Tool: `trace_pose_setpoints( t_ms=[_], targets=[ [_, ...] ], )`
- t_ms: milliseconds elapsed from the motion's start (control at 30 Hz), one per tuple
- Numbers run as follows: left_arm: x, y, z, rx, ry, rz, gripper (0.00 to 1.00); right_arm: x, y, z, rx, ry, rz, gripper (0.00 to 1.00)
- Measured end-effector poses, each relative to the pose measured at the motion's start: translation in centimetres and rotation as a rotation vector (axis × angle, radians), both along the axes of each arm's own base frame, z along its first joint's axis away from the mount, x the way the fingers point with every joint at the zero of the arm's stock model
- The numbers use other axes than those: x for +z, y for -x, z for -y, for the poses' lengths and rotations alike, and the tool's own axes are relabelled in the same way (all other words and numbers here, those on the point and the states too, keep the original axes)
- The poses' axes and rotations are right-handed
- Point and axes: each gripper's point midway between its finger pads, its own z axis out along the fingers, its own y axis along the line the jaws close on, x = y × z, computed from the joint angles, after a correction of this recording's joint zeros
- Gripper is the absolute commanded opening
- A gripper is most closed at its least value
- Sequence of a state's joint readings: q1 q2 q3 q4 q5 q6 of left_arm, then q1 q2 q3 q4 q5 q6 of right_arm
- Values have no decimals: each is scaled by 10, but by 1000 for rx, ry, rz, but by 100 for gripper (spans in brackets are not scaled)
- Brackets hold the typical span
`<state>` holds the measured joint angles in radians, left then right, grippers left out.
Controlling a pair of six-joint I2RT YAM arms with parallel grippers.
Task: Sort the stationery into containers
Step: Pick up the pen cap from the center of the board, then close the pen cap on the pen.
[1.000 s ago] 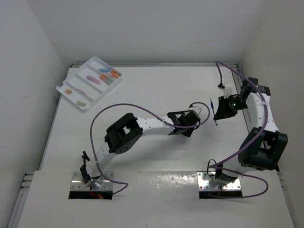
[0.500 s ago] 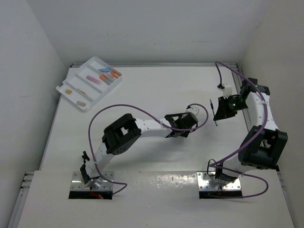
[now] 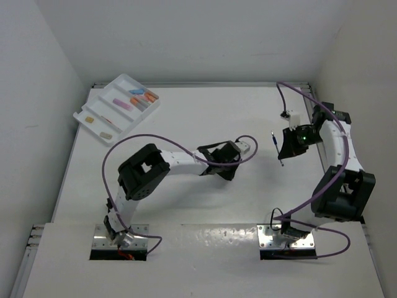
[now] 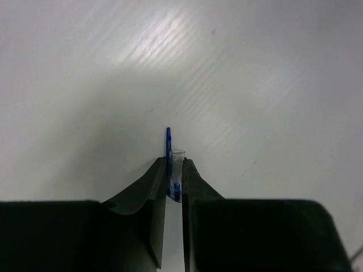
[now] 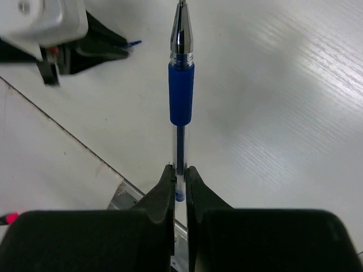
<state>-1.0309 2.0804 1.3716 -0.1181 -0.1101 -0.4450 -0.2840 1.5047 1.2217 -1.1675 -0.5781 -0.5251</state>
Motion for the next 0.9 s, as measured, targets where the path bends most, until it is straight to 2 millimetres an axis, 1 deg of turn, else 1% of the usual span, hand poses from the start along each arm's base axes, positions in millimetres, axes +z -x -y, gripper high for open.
trace_pose_setpoints(
  t_ms=[67,167,233,300,333,400,467,533,633,733,900],
  targets=[
    [2,5,-16,-96,17,-83,0,1,2,-4,42,12,19,0],
    [9,-2,-53,-185,74,-226,0,5,9,-16,134,50,78,0],
    [22,-11,-78,-217,144,-307,0,9,15,-26,202,76,124,0],
    [39,-14,-104,-232,225,-372,0,14,21,-37,273,109,188,0],
    [47,-12,-114,-236,255,-395,0,16,23,-43,310,125,223,0],
    [68,0,-129,-262,341,-436,0,19,26,-54,383,158,290,0],
    [89,23,-136,-296,419,-475,0,20,27,-67,478,208,380,0],
    [107,45,-138,-329,482,-507,0,20,32,-78,564,253,448,0],
    [133,71,-139,-383,577,-539,0,19,38,-95,712,335,530,0],
    [149,87,-141,-418,639,-577,0,17,35,-104,841,449,599,0],
    [159,101,-142,-448,690,-663,0,15,28,-120,1028,635,686,0]
  ],
)
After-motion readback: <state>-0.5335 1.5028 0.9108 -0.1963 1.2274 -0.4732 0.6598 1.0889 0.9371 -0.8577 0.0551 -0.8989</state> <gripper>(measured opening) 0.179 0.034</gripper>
